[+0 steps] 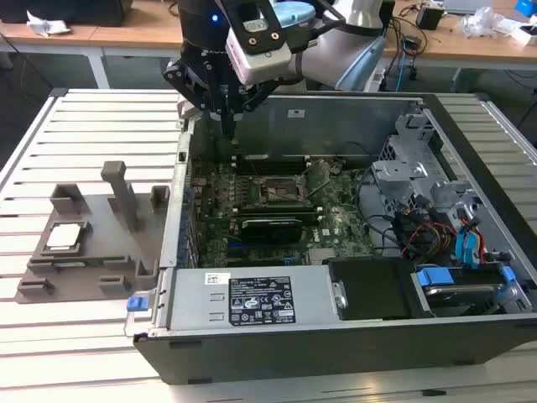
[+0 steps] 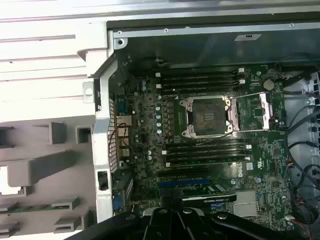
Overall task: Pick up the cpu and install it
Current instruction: 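Reach for the cpu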
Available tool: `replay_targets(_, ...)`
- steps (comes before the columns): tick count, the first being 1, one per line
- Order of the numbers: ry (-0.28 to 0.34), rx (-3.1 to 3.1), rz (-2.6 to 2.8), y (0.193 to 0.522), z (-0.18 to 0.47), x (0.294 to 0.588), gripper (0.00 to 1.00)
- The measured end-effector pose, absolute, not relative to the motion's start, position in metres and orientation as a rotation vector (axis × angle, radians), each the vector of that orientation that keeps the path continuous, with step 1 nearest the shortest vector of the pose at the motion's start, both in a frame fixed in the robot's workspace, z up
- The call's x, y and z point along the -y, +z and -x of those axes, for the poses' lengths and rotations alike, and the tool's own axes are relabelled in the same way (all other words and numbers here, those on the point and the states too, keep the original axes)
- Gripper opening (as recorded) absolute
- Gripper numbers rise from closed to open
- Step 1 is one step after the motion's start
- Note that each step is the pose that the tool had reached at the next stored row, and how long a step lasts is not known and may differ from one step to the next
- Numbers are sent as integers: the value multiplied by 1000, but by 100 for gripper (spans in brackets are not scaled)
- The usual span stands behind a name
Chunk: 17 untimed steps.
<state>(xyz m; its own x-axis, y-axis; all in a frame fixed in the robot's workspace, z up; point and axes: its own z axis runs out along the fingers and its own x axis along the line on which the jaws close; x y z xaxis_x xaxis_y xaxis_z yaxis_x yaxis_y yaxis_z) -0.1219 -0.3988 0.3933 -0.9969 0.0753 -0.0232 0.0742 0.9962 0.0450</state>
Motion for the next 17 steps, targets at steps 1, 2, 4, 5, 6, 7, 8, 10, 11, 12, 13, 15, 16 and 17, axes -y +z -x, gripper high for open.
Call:
replay_targets(1, 69, -3114, -117, 393, 126, 399, 11)
replay_targets(2, 69, -3114, -116, 393, 137, 399, 11)
replay_targets(4, 69, -3114, -117, 393, 149, 399, 11)
replay_targets(5, 69, -3114, -116, 393, 154, 399, 11)
replay_targets(6, 69, -3114, -117, 393, 158, 399, 11)
replay_targets(7, 69, -3114, -117, 393, 163, 399, 11)
replay_targets(8, 69, -3114, -117, 393, 168, 399, 11)
replay_targets(10, 69, -3114, -117, 393, 173, 399, 11)
replay_targets(11, 69, -3114, -117, 393, 178, 399, 11)
replay_targets(12, 69, -3114, -117, 393, 182, 399, 11)
replay_targets(13, 69, -3114, -116, 393, 185, 399, 11)
replay_targets(15, 69, -3114, -116, 393, 189, 399, 11)
replay_targets(16, 69, -3114, -117, 393, 192, 399, 11)
replay_targets(17, 69, -3114, -117, 393, 194, 399, 11)
